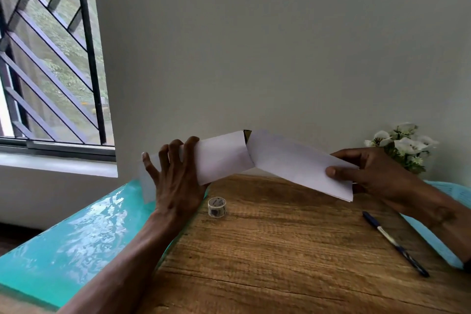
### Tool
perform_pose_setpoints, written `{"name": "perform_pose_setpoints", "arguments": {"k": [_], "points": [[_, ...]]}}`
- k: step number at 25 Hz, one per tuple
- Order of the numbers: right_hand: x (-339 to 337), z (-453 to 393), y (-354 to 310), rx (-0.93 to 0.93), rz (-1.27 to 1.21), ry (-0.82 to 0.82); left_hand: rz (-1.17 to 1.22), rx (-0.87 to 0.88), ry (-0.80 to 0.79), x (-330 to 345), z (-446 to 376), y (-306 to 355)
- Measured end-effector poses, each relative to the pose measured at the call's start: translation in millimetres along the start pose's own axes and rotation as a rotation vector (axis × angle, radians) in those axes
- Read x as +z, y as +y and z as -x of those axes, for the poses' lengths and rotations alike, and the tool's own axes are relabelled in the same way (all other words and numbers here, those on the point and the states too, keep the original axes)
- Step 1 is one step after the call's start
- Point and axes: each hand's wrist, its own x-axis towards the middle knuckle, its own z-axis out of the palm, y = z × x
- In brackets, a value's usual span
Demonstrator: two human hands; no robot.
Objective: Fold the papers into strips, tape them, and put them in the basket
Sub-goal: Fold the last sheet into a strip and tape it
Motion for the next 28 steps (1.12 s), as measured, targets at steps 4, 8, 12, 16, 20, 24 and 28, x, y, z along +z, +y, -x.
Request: {"name": "perform_pose_setpoints", "arguments": {"k": [4,8,12,16,20,24,28], "points": [[-8.8,2.6,-2.9,0.046,0.072,-0.046,-0.044,0.056,0.015,-1.1,1.0,2.4],[-12.7,6.9,-7.9,0.064,0.135,-0.073,-0.053,0.087,-0.005,-2.6,2.0,4.5],[-12.2,10.5,-13.3,0.061,0.171,-0.111,-0.061,0.15,-0.067,-1.3,6.0,9.8],[-5.7,10.5,-17.3,0.035,0.196,-0.126,-0.025,0.224,-0.137,-6.5,7.7,20.9],[23.2,14.6,-14.3,0.005,0.013,0.029,-0.041,0.292,-0.107,-13.1,9.3,41.0],[40.1,16.3,-9.8,0.06,-0.371,0.227,-0.022,0.22,0.013,-19.2,6.1,40.4],[48.5,24.4,-8.1,0.065,-0.523,0.329,-0.019,0.186,0.006,-19.1,6.8,38.5]]}}
